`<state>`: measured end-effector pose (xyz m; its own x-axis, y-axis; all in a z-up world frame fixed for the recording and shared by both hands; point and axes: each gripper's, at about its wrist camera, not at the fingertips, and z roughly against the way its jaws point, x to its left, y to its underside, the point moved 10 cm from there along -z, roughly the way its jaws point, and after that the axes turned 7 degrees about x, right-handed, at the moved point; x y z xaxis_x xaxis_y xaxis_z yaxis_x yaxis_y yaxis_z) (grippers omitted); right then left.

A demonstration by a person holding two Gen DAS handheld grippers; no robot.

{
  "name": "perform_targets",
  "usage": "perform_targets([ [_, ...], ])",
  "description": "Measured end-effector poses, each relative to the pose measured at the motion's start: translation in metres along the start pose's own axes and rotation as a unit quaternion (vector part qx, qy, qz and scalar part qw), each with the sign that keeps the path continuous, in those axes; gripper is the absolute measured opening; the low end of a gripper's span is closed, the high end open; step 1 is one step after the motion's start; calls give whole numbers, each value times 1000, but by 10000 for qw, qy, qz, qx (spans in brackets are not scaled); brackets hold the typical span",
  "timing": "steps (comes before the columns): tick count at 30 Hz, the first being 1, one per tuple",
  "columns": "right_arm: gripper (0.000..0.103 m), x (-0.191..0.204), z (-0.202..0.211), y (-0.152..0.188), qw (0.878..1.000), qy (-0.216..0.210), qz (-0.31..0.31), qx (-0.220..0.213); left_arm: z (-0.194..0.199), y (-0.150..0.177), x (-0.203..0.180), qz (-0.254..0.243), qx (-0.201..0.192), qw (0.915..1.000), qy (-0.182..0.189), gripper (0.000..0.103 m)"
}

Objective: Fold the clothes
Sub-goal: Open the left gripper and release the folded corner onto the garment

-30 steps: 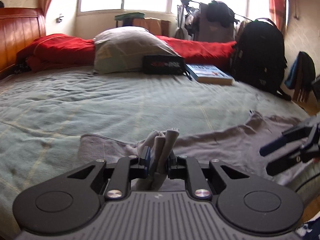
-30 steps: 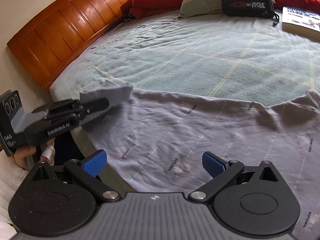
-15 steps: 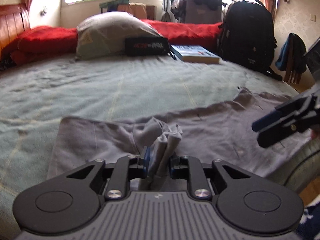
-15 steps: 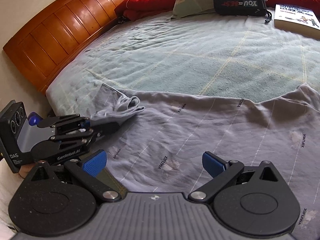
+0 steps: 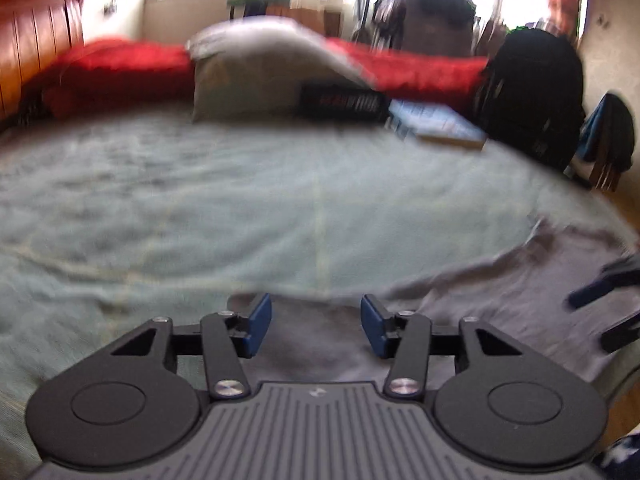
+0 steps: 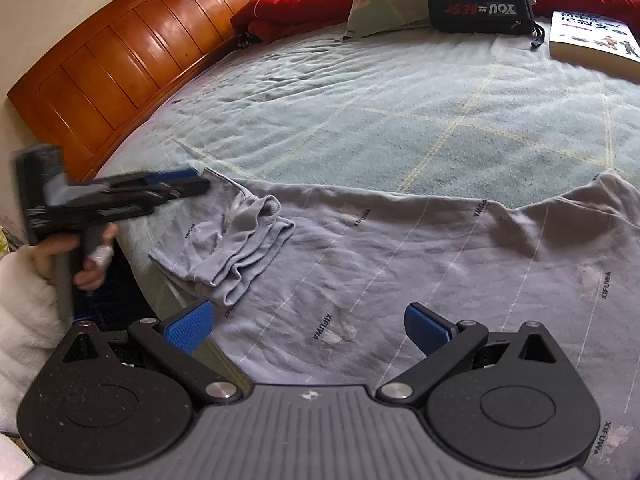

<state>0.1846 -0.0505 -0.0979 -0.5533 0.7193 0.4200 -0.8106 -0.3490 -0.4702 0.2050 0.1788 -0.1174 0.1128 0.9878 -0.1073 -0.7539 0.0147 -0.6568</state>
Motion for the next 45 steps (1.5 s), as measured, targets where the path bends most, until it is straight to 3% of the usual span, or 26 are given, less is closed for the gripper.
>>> perform_targets([
  [2, 103, -4, -1, 3, 10000, 28, -24, 57, -12, 14, 5, 177, 189, 9997, 45, 49],
  [5, 103, -10, -3, 7, 9998, 84, -10, 176, -1, 19, 4, 277, 112, 9994, 196, 53],
  [10, 103, -11, -4, 10, 9997, 96, 90, 223, 6, -6, 6, 209, -58, 9997, 123, 57],
  [16, 103, -7, -2, 13, 9997, 44, 112, 210, -22, -9, 13, 357, 148, 9993, -5, 59],
  [20, 103, -10, 6, 12, 9999, 22, 104, 119, 12, -8, 0, -1, 99, 9999, -70, 61],
  [21, 103, -11, 7, 11, 9999, 17, 97, 95, 19, -3, -4, -132, 107, 9998, -53, 66],
  [23, 103, -12, 7, 10, 9999, 17, 95, 72, 29, 12, -15, -380, 195, 9991, -39, 72],
  [28, 103, -14, 3, 14, 9998, 35, 109, 145, 24, 56, -17, -552, 573, 9965, -253, 73],
  [30, 103, -15, 6, 15, 9999, 54, 115, 117, 29, 49, -20, -462, 548, 9971, -268, 72],
  [35, 103, -19, 17, 16, 9999, 115, 82, -43, 30, 10, -53, -879, 138, 9957, -275, 75],
  [37, 103, -22, 19, 19, 9997, 198, 87, -77, 18, 2, -63, -912, 132, 9955, -225, 75],
  [41, 103, -37, 18, 29, 9967, 759, 262, -89, -5, 27, -68, -670, 513, 9963, -131, 76],
  [45, 103, -47, 7, 38, 9949, 901, 459, -53, 13, 21, -64, -411, 522, 9975, -233, 75],
])
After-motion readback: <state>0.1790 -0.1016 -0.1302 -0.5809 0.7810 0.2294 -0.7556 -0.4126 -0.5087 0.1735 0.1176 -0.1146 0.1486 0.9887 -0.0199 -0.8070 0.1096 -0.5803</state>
